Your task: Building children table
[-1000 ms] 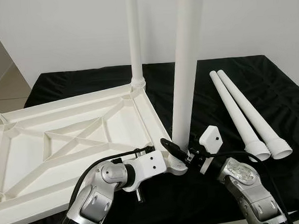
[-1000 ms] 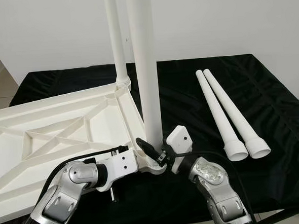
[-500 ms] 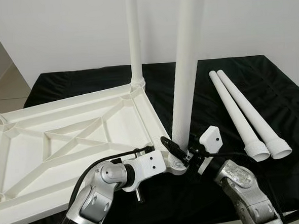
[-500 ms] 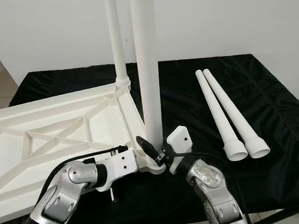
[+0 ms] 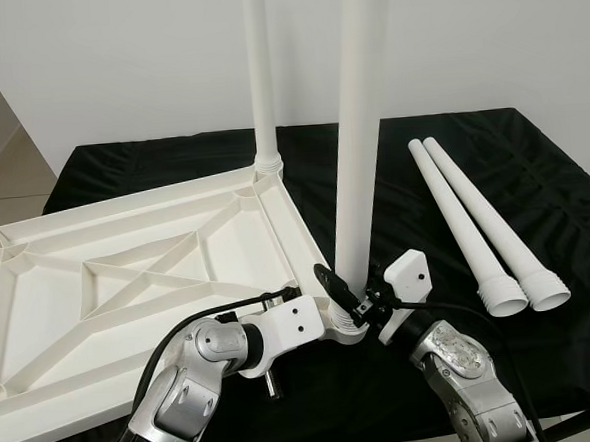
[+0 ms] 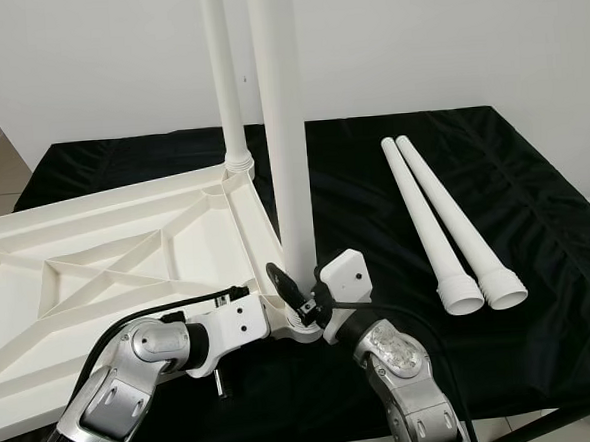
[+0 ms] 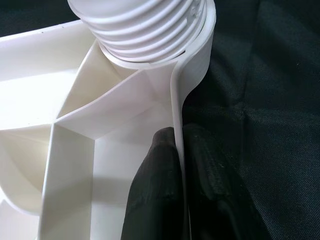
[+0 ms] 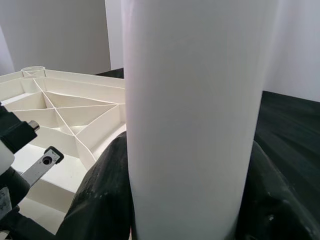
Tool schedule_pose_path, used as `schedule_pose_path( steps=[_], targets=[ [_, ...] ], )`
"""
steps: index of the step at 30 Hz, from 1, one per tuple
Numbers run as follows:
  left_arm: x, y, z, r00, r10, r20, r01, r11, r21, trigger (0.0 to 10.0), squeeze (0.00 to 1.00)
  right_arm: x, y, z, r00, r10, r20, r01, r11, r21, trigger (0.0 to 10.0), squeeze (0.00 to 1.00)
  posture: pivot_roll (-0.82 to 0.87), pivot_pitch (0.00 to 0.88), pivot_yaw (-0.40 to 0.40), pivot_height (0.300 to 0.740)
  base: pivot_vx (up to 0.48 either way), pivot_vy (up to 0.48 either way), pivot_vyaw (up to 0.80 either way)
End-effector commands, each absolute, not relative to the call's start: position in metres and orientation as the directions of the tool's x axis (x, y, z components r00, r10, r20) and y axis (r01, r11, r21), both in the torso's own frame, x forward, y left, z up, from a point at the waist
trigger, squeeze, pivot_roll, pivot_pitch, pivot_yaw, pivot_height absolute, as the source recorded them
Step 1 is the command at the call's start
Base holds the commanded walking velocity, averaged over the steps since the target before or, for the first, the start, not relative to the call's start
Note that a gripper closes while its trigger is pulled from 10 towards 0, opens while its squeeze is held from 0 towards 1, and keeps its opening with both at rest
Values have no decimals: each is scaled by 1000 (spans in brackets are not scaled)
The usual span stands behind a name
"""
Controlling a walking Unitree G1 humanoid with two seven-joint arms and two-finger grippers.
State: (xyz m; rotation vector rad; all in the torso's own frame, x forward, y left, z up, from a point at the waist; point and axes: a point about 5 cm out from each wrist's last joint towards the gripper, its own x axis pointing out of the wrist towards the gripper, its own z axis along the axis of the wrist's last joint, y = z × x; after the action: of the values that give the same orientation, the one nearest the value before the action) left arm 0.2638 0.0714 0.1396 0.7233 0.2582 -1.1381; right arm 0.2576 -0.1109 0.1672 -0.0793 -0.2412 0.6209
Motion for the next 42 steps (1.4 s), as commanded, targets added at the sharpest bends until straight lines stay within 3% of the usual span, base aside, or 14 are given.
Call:
schedule_pose_path(
  steps=[1,14,24,42],
  targets=[
    [267,85,125,533,-646,-547,841,334,425,10000,0,261,-124,155,867,477,145,-469,879,-90,10000,0,-147,114,52,740,0,0,0],
    [267,84,125,534,-647,-544,840,336,425,10000,0,258,-115,161,910,374,179,-355,926,-130,10000,0,-145,117,47,740,0,0,0],
    [266,84,125,535,-647,-543,840,338,425,10000,0,249,-104,160,888,414,200,-396,910,-126,10000,0,-145,113,48,740,0,0,0],
    [266,83,126,532,-651,-542,841,333,426,10000,0,239,-134,131,899,407,163,-384,910,-156,10000,0,-147,116,56,740,0,0,0]
  ],
)
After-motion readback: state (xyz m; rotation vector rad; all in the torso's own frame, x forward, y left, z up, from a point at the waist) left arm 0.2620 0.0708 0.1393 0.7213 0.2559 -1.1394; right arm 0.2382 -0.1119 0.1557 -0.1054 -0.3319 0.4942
